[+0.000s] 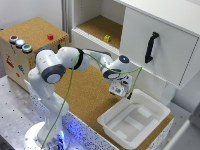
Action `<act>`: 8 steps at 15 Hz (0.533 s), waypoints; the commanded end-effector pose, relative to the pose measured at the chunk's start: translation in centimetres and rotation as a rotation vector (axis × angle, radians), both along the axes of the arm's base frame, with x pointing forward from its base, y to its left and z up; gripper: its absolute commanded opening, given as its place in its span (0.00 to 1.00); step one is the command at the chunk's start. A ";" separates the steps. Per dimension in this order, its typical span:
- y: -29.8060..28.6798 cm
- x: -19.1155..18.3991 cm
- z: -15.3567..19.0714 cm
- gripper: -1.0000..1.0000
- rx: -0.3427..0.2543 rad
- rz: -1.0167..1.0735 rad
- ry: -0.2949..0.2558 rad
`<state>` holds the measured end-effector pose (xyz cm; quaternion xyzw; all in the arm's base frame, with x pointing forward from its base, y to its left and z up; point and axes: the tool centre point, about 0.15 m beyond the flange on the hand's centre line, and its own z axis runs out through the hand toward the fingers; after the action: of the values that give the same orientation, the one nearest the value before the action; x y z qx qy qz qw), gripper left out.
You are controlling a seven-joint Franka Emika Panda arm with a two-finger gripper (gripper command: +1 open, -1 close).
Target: Put the purple block on the table
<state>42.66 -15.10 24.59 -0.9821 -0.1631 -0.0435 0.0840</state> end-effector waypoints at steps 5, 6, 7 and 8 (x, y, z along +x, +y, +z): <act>4.0 1.8 -3.2 1.00 0.015 -0.066 0.010; 4.3 2.0 -2.6 1.00 0.006 -0.062 0.000; 4.3 2.0 -2.1 1.00 -0.004 -0.068 -0.012; 4.3 2.0 -1.4 1.00 -0.013 -0.068 -0.019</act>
<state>44.27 -11.81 21.72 -0.9851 -0.1431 -0.0269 0.0912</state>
